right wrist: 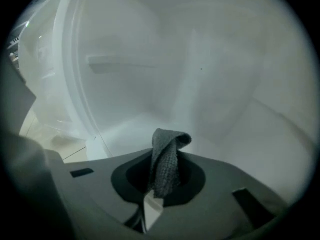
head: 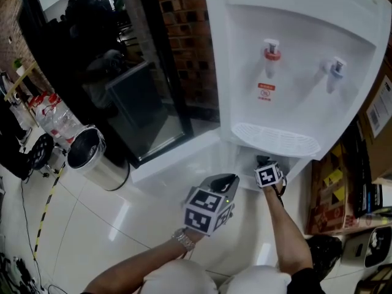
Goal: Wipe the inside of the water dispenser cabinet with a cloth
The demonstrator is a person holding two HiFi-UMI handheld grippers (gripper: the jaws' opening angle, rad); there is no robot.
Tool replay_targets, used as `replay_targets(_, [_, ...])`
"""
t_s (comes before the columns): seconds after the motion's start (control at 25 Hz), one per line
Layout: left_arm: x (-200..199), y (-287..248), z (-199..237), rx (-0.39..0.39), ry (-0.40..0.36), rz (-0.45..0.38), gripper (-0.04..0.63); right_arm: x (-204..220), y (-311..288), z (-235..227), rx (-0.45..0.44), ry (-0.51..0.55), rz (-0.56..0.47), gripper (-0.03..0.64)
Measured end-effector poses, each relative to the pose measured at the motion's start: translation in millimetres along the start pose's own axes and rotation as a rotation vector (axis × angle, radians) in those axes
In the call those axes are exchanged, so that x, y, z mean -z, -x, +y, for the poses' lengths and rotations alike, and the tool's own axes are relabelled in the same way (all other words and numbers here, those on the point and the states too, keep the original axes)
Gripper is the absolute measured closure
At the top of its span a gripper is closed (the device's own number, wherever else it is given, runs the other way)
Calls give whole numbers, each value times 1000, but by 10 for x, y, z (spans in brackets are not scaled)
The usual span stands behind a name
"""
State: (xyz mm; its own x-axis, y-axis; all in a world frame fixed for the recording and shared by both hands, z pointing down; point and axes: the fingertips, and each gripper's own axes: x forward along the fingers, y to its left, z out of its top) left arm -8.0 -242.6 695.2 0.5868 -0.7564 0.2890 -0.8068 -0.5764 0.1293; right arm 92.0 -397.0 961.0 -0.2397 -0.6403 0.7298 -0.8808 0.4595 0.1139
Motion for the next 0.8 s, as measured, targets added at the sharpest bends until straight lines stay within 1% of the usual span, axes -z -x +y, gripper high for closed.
replay_targets(0.12, [3,37,63,-16,0,0,572,-29,-46,279,-67,44,0,597])
replay_targets(0.24, [3,41,45,-12,3,0,572,-125,-33,664,-175,128,-12,595])
replay_targets(0.32, [-8,27,20,-5,2,-2,572,-203,-7,793,-208,169,-26,595])
replay_targets(0.36, [-14,24,12,-2,4,-3,572,-248,12,789,-202,172,-39,595])
replay_targets(0.4, [-17,26,5,0,8,-4,572,-305,35,733,-174,170,-59,595])
replay_targets(0.52, [-11,44,-39,17,14,-7,572,-482,98,326,-6,171,-111,595])
replay_targets(0.6, [-6,35,-76,32,9,-6,572,-485,114,45,69,132,-94,595])
replay_targets(0.64, [-5,27,-83,34,6,-5,572,-435,95,-48,85,107,-75,597])
replay_targets(0.72, [-1,20,-82,35,4,-5,572,-270,-35,-77,63,80,-39,595])
replay_targets(0.8, [14,22,-93,37,5,-2,572,-120,-127,-18,43,85,-8,595])
